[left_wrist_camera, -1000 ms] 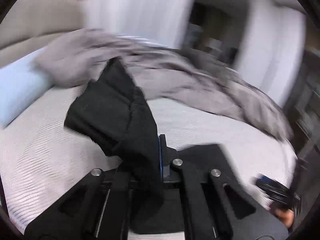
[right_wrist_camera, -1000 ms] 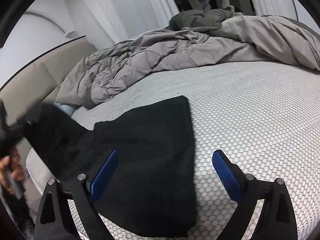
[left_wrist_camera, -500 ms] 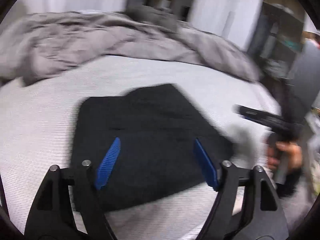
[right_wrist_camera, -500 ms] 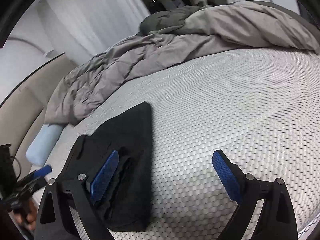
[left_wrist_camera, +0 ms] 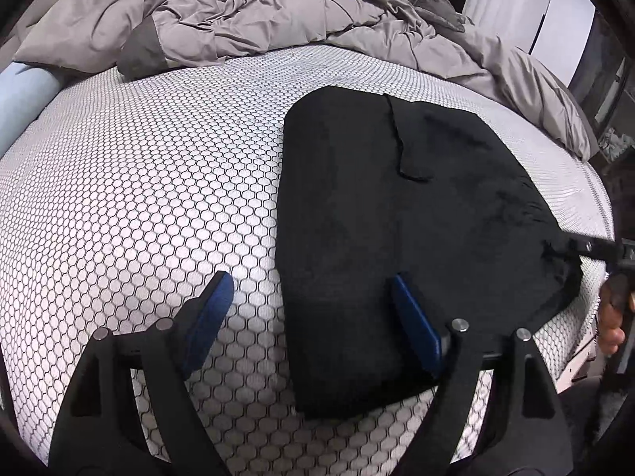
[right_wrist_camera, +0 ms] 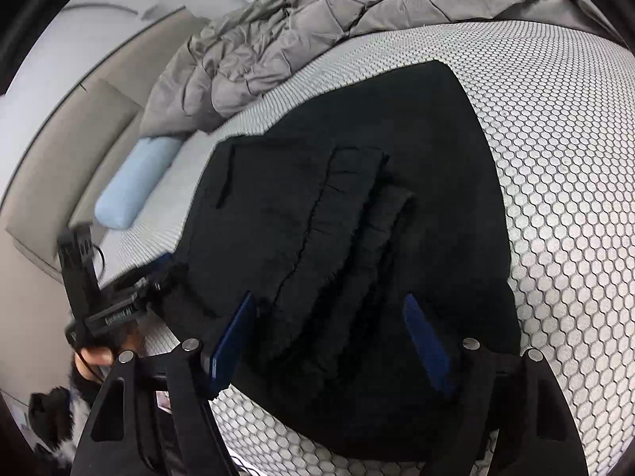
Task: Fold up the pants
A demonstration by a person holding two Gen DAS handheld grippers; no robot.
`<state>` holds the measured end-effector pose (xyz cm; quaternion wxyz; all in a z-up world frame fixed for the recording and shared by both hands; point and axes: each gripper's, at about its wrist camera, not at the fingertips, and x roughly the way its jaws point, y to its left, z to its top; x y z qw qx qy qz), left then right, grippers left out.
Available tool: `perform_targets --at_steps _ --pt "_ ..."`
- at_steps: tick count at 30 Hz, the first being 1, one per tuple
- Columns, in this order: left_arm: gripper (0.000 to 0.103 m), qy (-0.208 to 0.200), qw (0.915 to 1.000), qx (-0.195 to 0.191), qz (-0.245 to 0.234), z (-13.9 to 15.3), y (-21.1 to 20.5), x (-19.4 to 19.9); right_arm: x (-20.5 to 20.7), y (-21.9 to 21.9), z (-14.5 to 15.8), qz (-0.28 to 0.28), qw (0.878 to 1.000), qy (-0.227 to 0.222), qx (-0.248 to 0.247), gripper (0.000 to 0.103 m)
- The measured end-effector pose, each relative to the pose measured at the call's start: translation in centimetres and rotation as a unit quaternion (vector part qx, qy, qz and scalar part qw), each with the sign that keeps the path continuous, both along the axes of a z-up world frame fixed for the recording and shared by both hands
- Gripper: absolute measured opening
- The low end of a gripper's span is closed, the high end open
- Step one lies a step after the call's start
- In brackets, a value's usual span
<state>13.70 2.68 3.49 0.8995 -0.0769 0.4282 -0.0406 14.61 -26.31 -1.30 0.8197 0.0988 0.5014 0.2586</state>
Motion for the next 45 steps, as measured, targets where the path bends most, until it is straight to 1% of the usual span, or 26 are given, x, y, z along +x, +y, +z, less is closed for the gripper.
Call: perform_targets --at_steps 1,2,3,5,7,8,9,11,12,14,16,18,20,22,23,27,28,30,31,32,35,36,38,41,43,45 --pt "0.08 0.0 1.0 -0.001 0.0 -0.1 0.1 0.0 0.2 0.0 0.0 -0.002 1.0 -0.002 0.012 0.073" --pt "0.08 0.001 1.0 0.001 0.0 -0.1 0.2 0.0 0.7 0.3 -0.1 -0.002 1.0 -0.005 0.008 0.052" --pt "0.08 0.001 1.0 0.001 0.001 0.6 -0.1 0.2 0.9 0.7 -0.1 0.002 1.0 -0.011 -0.001 0.04" --pt "0.08 0.002 1.0 -0.002 0.003 0.9 -0.1 0.0 1.1 1.7 0.7 0.013 0.999 -0.042 -0.017 0.023" --pt "0.08 0.001 1.0 -0.008 0.006 1.2 -0.1 0.1 0.7 2.5 2.9 0.018 0.994 -0.107 -0.012 0.022" --pt "0.08 0.0 0.9999 -0.009 0.005 1.2 -0.2 0.1 0.7 2.6 3.7 0.015 0.992 -0.125 -0.012 0.023" --pt "0.08 0.0 1.0 -0.005 0.005 1.4 -0.3 0.1 1.0 3.0 3.9 0.005 0.99 -0.133 -0.038 0.025" --pt "0.08 0.0 1.0 -0.004 0.003 1.5 -0.3 0.0 1.9 3.6 2.1 0.002 0.989 -0.104 -0.106 0.045" --pt "0.08 0.0 1.0 -0.005 0.004 1.6 -0.3 -0.2 2.4 3.6 1.1 -0.008 0.987 -0.084 -0.134 0.049" --pt "0.08 -0.001 1.0 -0.003 0.003 2.0 -0.2 -0.6 2.0 2.3 0.8 -0.019 0.992 -0.071 -0.105 0.053" --pt "0.08 -0.009 0.9999 0.005 0.006 2.6 0.0 -1.0 1.2 1.2 1.9 -0.025 0.993 -0.078 -0.085 0.053" --pt "0.08 -0.016 0.9999 0.005 0.004 3.1 0.1 -1.2 -0.1 -0.3 3.0 -0.02 0.994 -0.092 -0.047 0.053" --pt "0.08 -0.017 0.9998 0.003 0.005 3.2 0.2 -1.2 -0.6 -1.1 3.3 -0.001 0.997 -0.073 0.009 0.053" --pt "0.08 -0.013 0.9999 0.004 0.009 3.1 0.4 -1.2 -0.4 -0.9 2.9 0.009 0.998 -0.057 0.034 0.053" --pt "0.08 -0.011 0.9999 0.003 0.009 3.1 0.5 -1.2 -0.4 -0.6 2.7 0.019 0.998 -0.052 0.036 0.053" --pt "0.08 -0.012 0.9998 0.002 0.015 3.2 0.9 -1.3 1.1 1.8 0.8 0.025 0.999 -0.028 -0.005 0.05" --pt "0.08 -0.013 0.9998 -0.001 0.017 3.3 1.1 -1.3 1.3 2.4 0.6 0.027 0.999 -0.026 -0.014 0.042" --pt "0.08 -0.018 0.9995 -0.009 0.024 3.5 1.5 -1.5 0.9 3.3 1.3 0.036 0.997 -0.048 -0.04 0.017" --pt "0.08 -0.022 0.9993 -0.014 0.026 3.6 1.7 -1.5 0.4 3.3 1.8 0.039 0.997 -0.057 -0.041 0.009" --pt "0.08 -0.027 0.999 -0.02 0.03 3.8 2.0 -1.6 -0.7 3.4 3.1 0.043 0.995 -0.082 -0.031 0.008" --pt "0.08 -0.035 0.9984 -0.03 0.034 4.3 2.4 -1.7 -3.2 3.7 5.4 0.058 0.989 -0.131 -0.027 0.007" --pt "0.08 -0.037 0.9983 -0.031 0.034 4.4 2.5 -1.6 -4.1 3.5 5.7 0.066 0.988 -0.134 -0.025 0.007" --pt "0.08 -0.034 0.9984 -0.031 0.033 4.3 2.3 -1.4 -4.4 2.9 4.8 0.06 0.99 -0.123 -0.039 0.007" --pt "0.08 -0.02 0.9994 -0.021 0.019 3.7 1.4 -0.9 -2.9 2.6 1.0 0.016 0.986 -0.095 -0.139 0.011" --pt "0.08 -0.016 0.9997 -0.011 0.011 3.5 0.8 -0.9 -2.4 2.3 0.5 0.015 0.989 -0.083 -0.124 0.013" --pt "0.08 -0.017 0.9998 -0.006 0.004 3.3 0.2 -1.0 -2.6 2.0 1.5 0.014 0.99 -0.085 -0.109 0.023"
